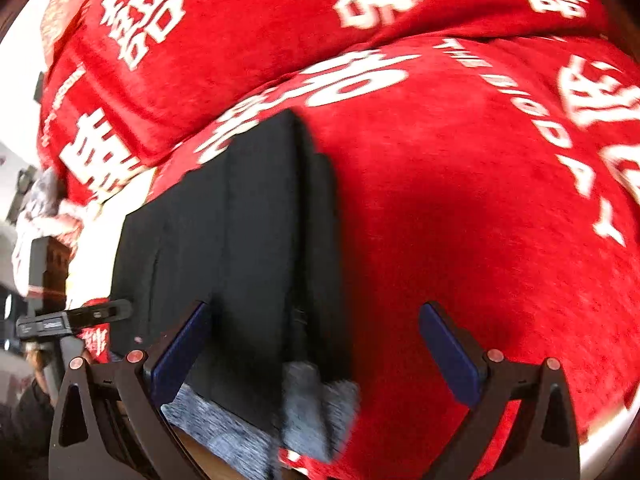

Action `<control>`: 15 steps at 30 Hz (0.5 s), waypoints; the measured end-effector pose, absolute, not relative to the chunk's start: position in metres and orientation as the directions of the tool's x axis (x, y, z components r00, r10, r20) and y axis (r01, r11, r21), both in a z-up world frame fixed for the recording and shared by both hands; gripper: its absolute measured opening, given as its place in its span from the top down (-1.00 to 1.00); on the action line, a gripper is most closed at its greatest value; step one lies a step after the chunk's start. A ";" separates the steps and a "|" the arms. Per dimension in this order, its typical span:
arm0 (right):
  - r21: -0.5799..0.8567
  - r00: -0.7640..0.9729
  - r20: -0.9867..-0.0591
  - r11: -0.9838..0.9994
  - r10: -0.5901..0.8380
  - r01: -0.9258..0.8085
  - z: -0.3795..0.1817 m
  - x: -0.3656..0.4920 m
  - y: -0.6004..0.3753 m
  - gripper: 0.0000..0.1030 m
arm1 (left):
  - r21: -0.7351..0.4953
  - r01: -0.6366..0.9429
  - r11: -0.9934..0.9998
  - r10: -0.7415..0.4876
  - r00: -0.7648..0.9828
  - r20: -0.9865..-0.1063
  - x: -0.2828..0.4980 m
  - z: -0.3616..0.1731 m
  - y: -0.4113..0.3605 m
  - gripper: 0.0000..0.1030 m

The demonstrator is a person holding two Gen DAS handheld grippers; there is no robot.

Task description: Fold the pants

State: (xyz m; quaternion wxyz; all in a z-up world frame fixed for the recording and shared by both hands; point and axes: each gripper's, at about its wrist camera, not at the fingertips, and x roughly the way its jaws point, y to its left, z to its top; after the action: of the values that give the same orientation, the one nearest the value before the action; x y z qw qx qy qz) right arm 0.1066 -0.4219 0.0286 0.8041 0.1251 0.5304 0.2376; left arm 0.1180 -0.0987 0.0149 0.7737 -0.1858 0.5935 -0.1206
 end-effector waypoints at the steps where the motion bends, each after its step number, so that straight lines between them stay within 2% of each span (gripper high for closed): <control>1: 0.469 0.300 -0.789 0.842 0.535 -0.268 0.023 0.110 -0.413 -1.00 | -0.426 -0.027 0.904 -0.403 0.272 -0.874 0.120 0.015 -0.103 -1.00; 6: 0.396 0.319 -0.798 0.844 0.511 -0.363 0.019 0.110 -0.378 -1.00 | -0.393 -0.024 0.919 -0.364 0.326 -0.872 0.124 0.013 -0.111 -1.00; 15: 0.421 0.312 -0.783 0.828 0.538 -0.371 0.017 0.120 -0.381 -1.00 | -0.388 -0.002 0.922 -0.359 0.372 -0.856 0.123 0.011 -0.112 -1.00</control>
State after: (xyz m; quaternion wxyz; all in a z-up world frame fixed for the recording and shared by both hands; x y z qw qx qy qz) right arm 0.1203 -0.3805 0.0168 0.8057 0.0814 0.5145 0.2820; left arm 0.1229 -0.1117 0.0111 0.8116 -0.1645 0.5497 -0.1099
